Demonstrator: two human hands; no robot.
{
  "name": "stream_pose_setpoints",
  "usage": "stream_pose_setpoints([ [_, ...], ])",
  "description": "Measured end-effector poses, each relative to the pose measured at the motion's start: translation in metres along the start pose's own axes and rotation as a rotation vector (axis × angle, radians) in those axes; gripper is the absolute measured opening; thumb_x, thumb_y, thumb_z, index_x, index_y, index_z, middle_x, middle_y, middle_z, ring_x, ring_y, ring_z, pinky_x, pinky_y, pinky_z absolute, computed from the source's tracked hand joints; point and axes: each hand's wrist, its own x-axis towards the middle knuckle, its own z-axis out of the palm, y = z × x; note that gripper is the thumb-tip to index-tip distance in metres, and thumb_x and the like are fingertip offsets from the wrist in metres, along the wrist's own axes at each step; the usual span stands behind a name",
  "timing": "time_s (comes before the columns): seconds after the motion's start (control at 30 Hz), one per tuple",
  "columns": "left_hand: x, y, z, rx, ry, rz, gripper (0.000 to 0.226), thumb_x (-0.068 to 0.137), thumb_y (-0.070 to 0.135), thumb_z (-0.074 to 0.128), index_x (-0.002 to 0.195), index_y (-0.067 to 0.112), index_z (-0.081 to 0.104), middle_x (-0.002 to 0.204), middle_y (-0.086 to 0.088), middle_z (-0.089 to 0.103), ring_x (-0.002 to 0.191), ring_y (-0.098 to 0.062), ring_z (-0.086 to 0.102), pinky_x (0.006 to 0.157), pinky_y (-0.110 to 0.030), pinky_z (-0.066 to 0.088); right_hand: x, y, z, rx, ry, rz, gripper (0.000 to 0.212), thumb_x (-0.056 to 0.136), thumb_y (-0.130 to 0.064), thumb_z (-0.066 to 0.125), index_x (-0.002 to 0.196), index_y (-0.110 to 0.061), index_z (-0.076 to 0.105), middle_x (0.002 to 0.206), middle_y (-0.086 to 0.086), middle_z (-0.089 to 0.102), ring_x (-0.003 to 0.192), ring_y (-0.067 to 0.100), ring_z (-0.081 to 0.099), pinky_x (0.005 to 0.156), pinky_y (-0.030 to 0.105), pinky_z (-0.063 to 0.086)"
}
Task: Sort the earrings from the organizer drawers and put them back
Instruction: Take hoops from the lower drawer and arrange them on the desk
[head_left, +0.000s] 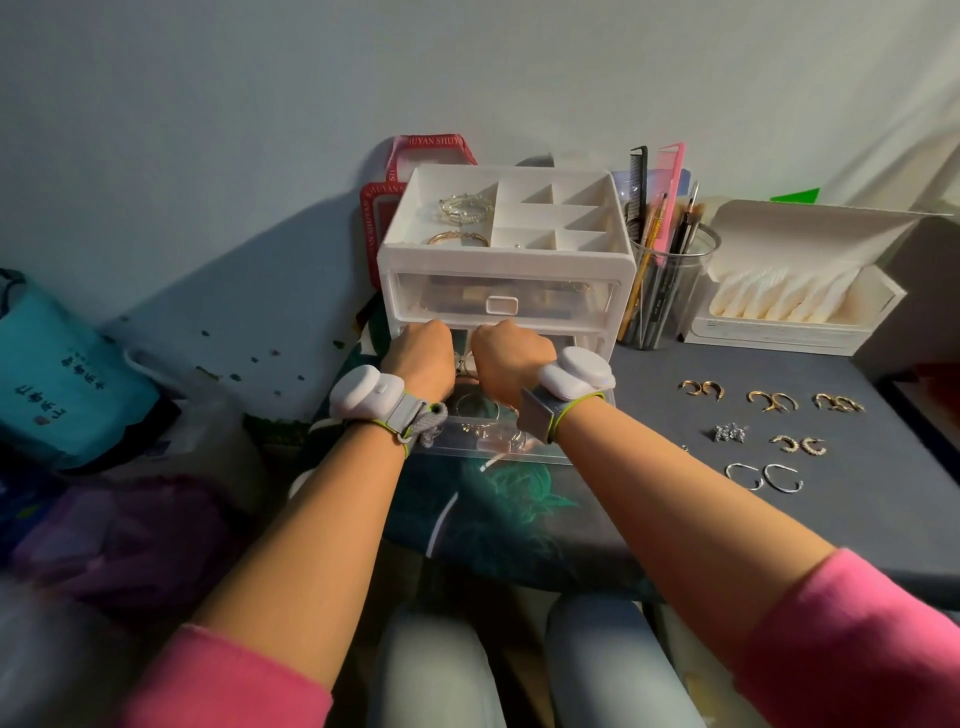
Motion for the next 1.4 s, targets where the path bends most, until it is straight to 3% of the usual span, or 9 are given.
stream_pose_setpoints([
  [0.1, 0.002, 0.002, 0.0, 0.023, -0.031, -0.015, 0.015, 0.091, -0.002, 0.056, 0.105, -0.004, 0.061, 0.105, -0.02, 0.063, 0.08, -0.028, 0.054, 0.069, -0.03, 0.043, 0.001, 0.001, 0.001, 0.004, 0.016, 0.007, 0.025, 0.088, -0.003, 0.049, 0.11, -0.004, 0.06, 0.113, 0.016, 0.064, 0.101, 0.037, 0.063, 0.071, 0.037, 0.046],
  [0.23, 0.004, 0.006, -0.001, 0.053, -0.074, -0.042, 0.019, 0.092, 0.0, 0.057, 0.11, -0.005, 0.06, 0.104, -0.018, 0.061, 0.095, -0.031, 0.061, 0.072, -0.031, 0.042, 0.002, 0.003, 0.004, 0.023, 0.014, 0.007, 0.024, 0.088, -0.003, 0.048, 0.109, -0.004, 0.06, 0.111, 0.017, 0.064, 0.099, 0.038, 0.064, 0.072, 0.038, 0.047],
  [0.37, 0.004, 0.006, -0.001, 0.084, -0.074, -0.005, 0.02, 0.091, 0.001, 0.058, 0.109, -0.005, 0.061, 0.11, -0.021, 0.063, 0.086, -0.028, 0.057, 0.071, -0.031, 0.042, 0.003, 0.004, 0.006, 0.047, 0.029, 0.01, 0.021, 0.088, -0.006, 0.048, 0.105, -0.006, 0.061, 0.109, 0.017, 0.065, 0.096, 0.037, 0.064, 0.07, 0.037, 0.046],
  [0.53, 0.005, 0.003, 0.002, 0.071, -0.07, 0.029, 0.02, 0.09, 0.004, 0.062, 0.108, -0.004, 0.061, 0.11, -0.022, 0.064, 0.096, -0.034, 0.063, 0.07, -0.032, 0.044, 0.003, 0.002, 0.007, 0.039, 0.021, 0.023, 0.024, 0.086, -0.003, 0.049, 0.105, -0.006, 0.063, 0.108, 0.015, 0.067, 0.098, 0.036, 0.066, 0.07, 0.036, 0.046],
  [0.8, 0.002, -0.002, 0.006, 0.023, -0.007, 0.033, 0.015, 0.09, 0.005, 0.06, 0.103, -0.002, 0.061, 0.105, -0.02, 0.063, 0.076, -0.029, 0.052, 0.067, -0.033, 0.044, -0.001, 0.005, 0.004, 0.034, 0.039, 0.015, 0.022, 0.086, -0.007, 0.058, 0.108, -0.007, 0.063, 0.112, 0.012, 0.066, 0.1, 0.035, 0.065, 0.071, 0.034, 0.043],
  [1.0, -0.005, -0.004, -0.001, -0.003, 0.057, 0.035, 0.017, 0.086, 0.013, 0.067, 0.097, 0.0, 0.064, 0.1, -0.019, 0.065, 0.084, -0.037, 0.061, 0.065, -0.037, 0.045, -0.01, 0.009, -0.001, 0.081, 0.113, 0.027, 0.018, 0.087, -0.015, 0.063, 0.102, -0.006, 0.063, 0.109, 0.015, 0.066, 0.098, 0.036, 0.064, 0.069, 0.033, 0.041],
  [1.1, -0.007, -0.004, -0.004, -0.022, 0.106, 0.03, 0.019, 0.087, 0.005, 0.061, 0.104, 0.001, 0.068, 0.107, -0.022, 0.065, 0.092, -0.041, 0.064, 0.074, -0.041, 0.053, -0.015, 0.011, -0.008, 0.134, 0.142, 0.055, 0.022, 0.086, -0.019, 0.064, 0.102, -0.003, 0.064, 0.109, 0.017, 0.065, 0.097, 0.038, 0.063, 0.068, 0.034, 0.04],
  [1.23, -0.012, -0.003, -0.007, -0.129, 0.159, 0.001, 0.014, 0.088, 0.01, 0.065, 0.099, 0.004, 0.069, 0.104, -0.019, 0.067, 0.088, -0.038, 0.065, 0.078, -0.048, 0.057, -0.023, 0.017, -0.015, 0.231, 0.186, 0.061, 0.025, 0.086, -0.025, 0.066, 0.099, -0.004, 0.065, 0.106, 0.018, 0.066, 0.093, 0.039, 0.063, 0.067, 0.034, 0.039],
  [1.4, -0.022, 0.001, -0.012, -0.258, 0.192, 0.002, 0.013, 0.091, 0.013, 0.06, 0.092, 0.002, 0.068, 0.099, -0.017, 0.069, 0.088, -0.038, 0.064, 0.078, -0.045, 0.056, -0.033, 0.028, -0.021, 0.343, 0.245, 0.106, 0.025, 0.084, -0.028, 0.063, 0.095, -0.005, 0.064, 0.103, 0.016, 0.066, 0.092, 0.037, 0.061, 0.066, 0.032, 0.04],
])
